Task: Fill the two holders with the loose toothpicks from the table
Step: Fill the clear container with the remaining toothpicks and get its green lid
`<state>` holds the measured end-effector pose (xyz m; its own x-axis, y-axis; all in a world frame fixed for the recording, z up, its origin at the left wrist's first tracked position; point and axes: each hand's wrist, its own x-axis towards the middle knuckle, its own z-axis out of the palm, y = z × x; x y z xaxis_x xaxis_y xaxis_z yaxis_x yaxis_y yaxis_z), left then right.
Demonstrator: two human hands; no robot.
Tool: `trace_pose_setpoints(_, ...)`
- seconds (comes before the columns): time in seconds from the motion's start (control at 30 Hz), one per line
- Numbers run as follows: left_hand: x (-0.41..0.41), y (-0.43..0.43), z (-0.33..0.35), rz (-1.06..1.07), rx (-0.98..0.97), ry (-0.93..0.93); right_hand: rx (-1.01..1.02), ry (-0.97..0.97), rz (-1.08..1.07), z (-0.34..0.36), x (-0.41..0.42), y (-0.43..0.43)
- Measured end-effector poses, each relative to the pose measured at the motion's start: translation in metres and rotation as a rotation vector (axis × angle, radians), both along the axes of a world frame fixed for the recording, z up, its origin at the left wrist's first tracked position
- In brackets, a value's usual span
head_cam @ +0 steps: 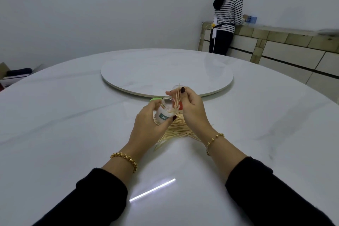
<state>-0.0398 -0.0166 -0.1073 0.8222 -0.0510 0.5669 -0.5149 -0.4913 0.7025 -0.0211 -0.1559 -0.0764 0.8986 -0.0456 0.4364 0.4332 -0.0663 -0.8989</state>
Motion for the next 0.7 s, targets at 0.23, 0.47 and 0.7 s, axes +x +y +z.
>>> trace_pose_setpoints(0.23, -0.001, 0.004, 0.001, -0.001, 0.006, -0.002, 0.067, 0.003, 0.022, -0.001, -0.002, -0.002)
trace_pose_setpoints(0.47, -0.001, 0.015, 0.001, 0.051, -0.007, 0.045, -0.56, -0.062, -0.164, -0.022, -0.002, -0.032)
trace_pose_setpoints(0.7, -0.007, 0.025, 0.0, 0.077, -0.006, 0.052, -1.03, -0.055, -0.064, -0.023, -0.007, -0.042)
